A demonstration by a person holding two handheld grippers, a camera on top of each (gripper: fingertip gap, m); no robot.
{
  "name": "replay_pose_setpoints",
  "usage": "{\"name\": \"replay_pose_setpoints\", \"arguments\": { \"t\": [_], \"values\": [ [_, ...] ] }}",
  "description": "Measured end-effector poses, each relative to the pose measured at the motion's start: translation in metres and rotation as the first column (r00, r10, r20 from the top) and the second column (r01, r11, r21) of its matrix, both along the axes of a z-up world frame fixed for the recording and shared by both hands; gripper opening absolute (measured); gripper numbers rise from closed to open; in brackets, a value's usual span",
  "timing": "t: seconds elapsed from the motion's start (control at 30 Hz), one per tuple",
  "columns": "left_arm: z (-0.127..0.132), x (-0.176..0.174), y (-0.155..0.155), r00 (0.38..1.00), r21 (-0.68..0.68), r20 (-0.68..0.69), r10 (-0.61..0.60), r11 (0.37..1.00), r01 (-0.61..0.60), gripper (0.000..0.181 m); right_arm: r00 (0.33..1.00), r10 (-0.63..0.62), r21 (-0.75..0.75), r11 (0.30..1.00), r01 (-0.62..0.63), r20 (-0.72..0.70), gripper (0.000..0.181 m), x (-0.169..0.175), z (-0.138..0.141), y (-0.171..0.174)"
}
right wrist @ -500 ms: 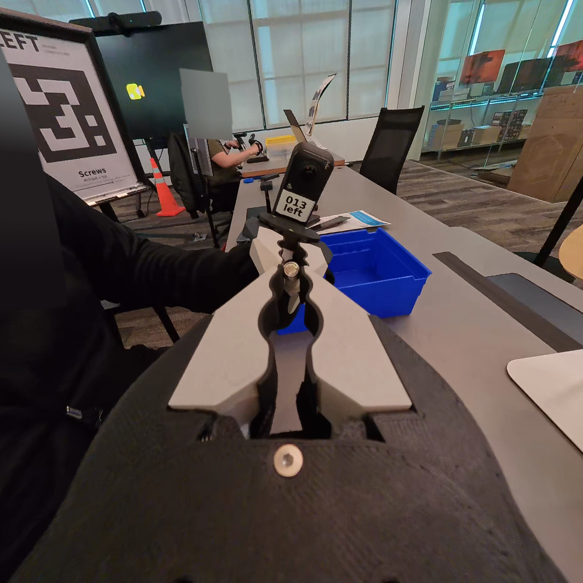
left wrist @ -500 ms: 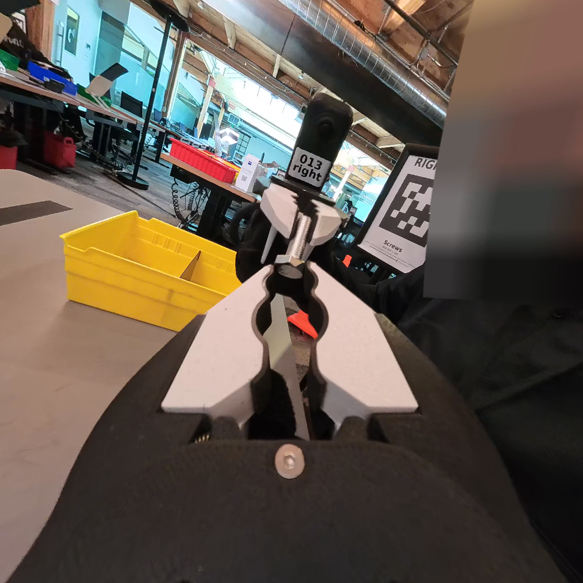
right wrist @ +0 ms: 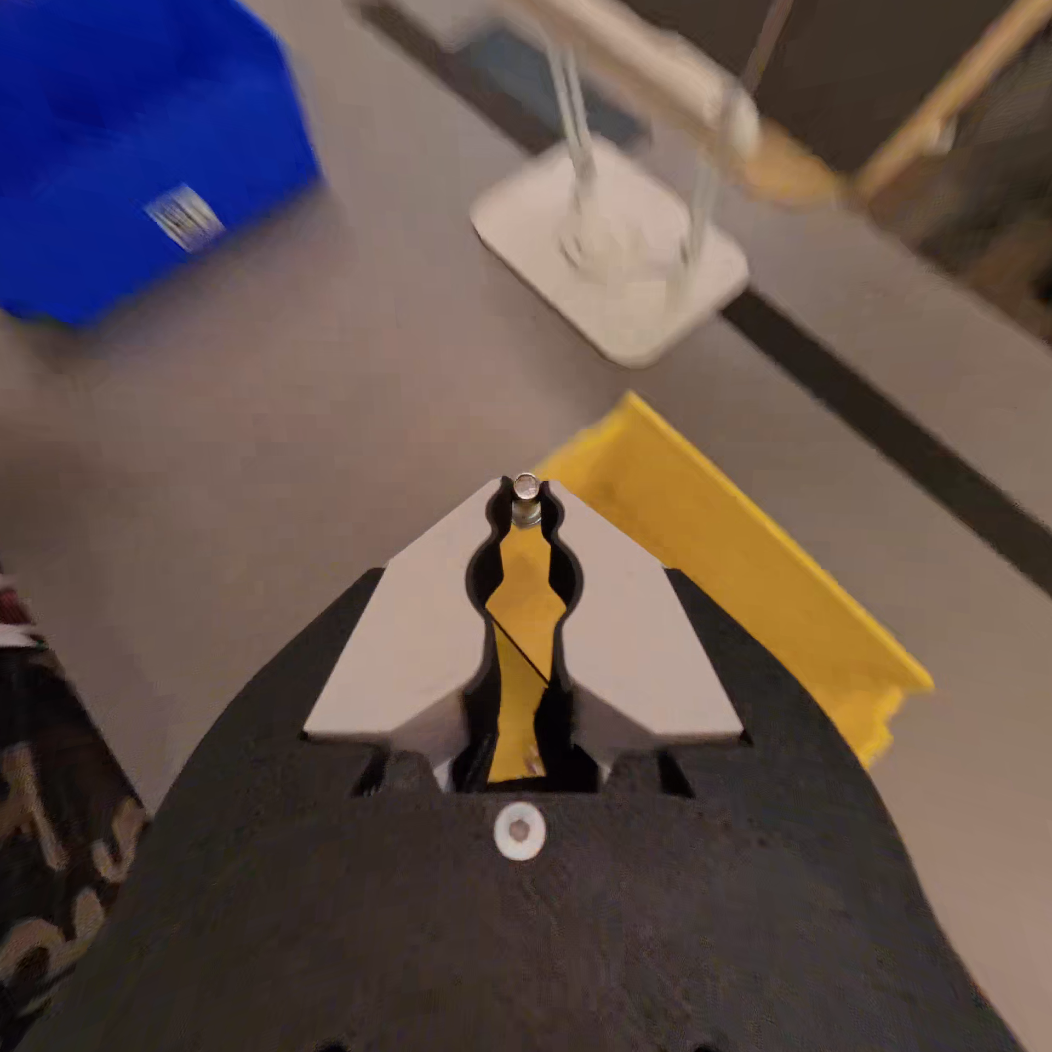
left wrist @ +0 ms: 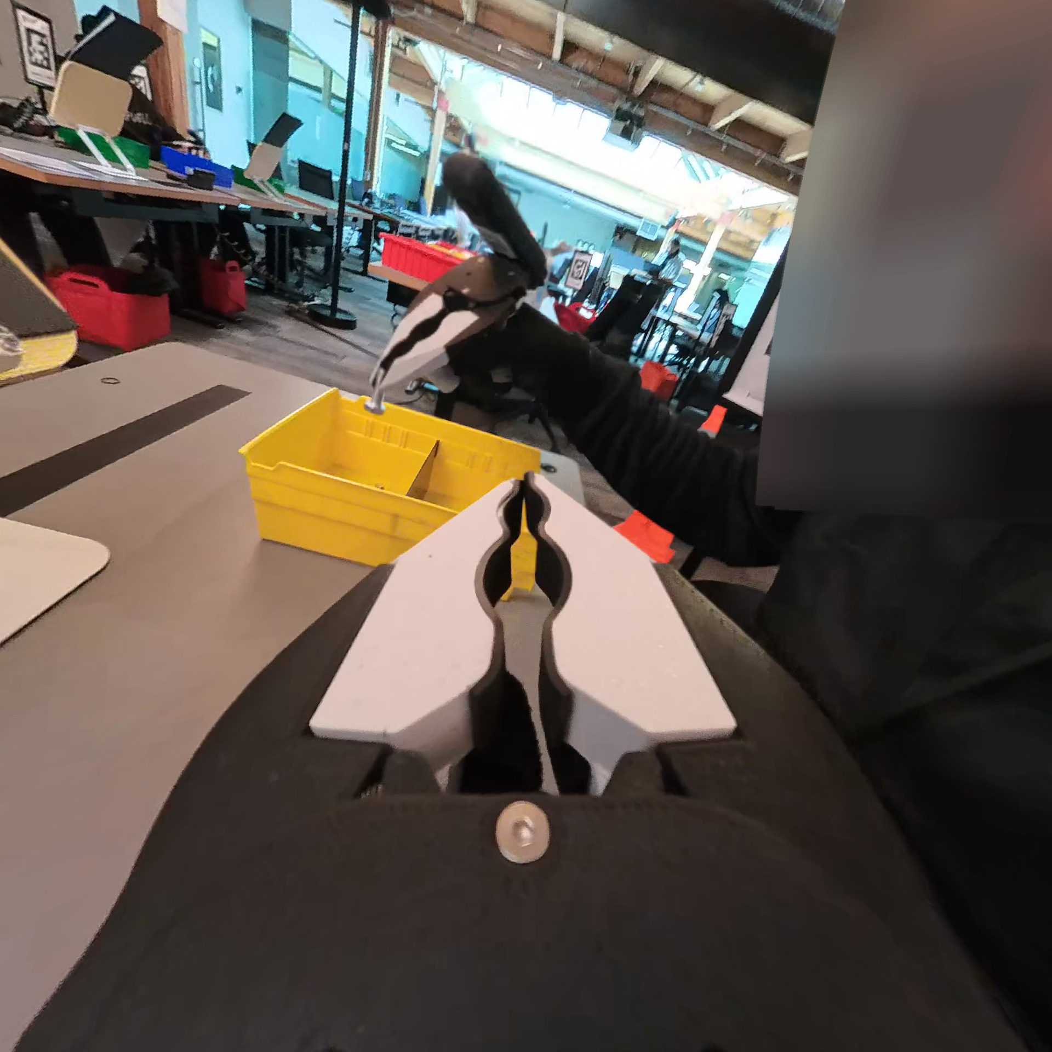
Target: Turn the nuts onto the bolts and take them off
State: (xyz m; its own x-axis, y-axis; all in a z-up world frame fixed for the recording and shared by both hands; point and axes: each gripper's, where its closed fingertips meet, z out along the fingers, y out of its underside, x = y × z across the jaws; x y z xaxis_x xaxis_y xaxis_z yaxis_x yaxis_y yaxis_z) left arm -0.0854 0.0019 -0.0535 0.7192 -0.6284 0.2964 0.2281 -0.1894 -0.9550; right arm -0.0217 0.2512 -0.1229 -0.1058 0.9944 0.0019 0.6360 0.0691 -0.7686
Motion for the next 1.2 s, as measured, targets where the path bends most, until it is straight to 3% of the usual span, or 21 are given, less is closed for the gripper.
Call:
{"name": "replay_pose_setpoints", "arguments": {
  "t": [0.1, 0.23, 0.37, 0.4, 0.43, 0.5, 0.63, 0.8, 0.9, 1.03, 1.1, 1.2],
  "values": [
    [-0.002, -0.006, 0.001, 0.999, -0.02, -0.035, 0.035, 0.999, -0.036, 0.0, 0.967, -0.064, 0.044, 0.998, 0.055, 0.248, 0.008, 0.014, -0.057, 0.037],
    [-0.001, -0.013, 0.001, 0.997, -0.03, -0.049, 0.066, 0.997, -0.068, 0.0, 0.839, -0.05, 0.032, 0.999, 0.039, 0.542, 0.008, 0.029, -0.127, 0.05],
    [-0.005, -0.017, 0.001, 0.995, -0.046, -0.065, 0.076, 0.996, -0.079, 0.0, 0.723, -0.037, 0.019, 0.999, 0.034, 0.69, 0.009, 0.036, -0.168, 0.054],
    [-0.006, -0.018, 0.002, 0.994, -0.054, -0.073, 0.078, 0.995, -0.082, 0.0, 0.722, -0.066, 0.035, 0.998, 0.058, 0.689, 0.022, 0.03, -0.171, 0.06],
    [-0.008, -0.02, 0.003, 0.993, -0.06, -0.083, 0.084, 0.994, -0.089, 0.0, 0.735, -0.102, 0.066, 0.995, 0.078, 0.67, 0.031, 0.024, -0.171, 0.067],
    [-0.01, -0.025, 0.002, 0.989, -0.069, -0.112, 0.098, 0.992, -0.106, 0.0, 0.781, -0.121, 0.077, 0.993, 0.093, 0.613, 0.024, 0.012, -0.159, 0.069],
    [-0.018, -0.054, -0.002, 0.953, -0.12, -0.25, 0.172, 0.971, -0.207, 0.005, 0.886, -0.137, 0.106, 0.989, 0.1, 0.443, 0.024, -0.006, -0.109, 0.058],
    [-0.034, -0.122, -0.025, 0.81, -0.18, -0.504, 0.3, 0.88, -0.439, 0.014, 0.947, -0.034, 0.127, 0.992, -0.007, 0.318, 0.023, -0.01, -0.064, 0.008],
    [-0.053, -0.168, -0.045, 0.697, -0.241, -0.633, 0.337, 0.77, -0.591, 0.02, 0.964, 0.027, 0.103, 0.993, -0.056, 0.266, 0.02, -0.01, -0.051, -0.022],
    [-0.082, -0.207, -0.079, 0.617, -0.334, -0.729, 0.295, 0.634, -0.697, 0.021, 0.973, 0.072, 0.098, 0.991, -0.095, 0.219, 0.02, -0.009, -0.041, -0.053],
    [-0.11, -0.216, -0.102, 0.65, -0.471, -0.723, 0.236, 0.52, -0.713, 0.027, 0.973, 0.089, 0.095, 0.989, -0.111, 0.213, 0.019, -0.009, -0.041, -0.065],
    [-0.153, -0.232, -0.13, 0.66, -0.58, -0.699, 0.276, 0.322, -0.748, 0.021, 0.971, 0.119, 0.097, 0.985, -0.141, 0.209, 0.019, -0.01, -0.042, -0.08]
  ]
}}
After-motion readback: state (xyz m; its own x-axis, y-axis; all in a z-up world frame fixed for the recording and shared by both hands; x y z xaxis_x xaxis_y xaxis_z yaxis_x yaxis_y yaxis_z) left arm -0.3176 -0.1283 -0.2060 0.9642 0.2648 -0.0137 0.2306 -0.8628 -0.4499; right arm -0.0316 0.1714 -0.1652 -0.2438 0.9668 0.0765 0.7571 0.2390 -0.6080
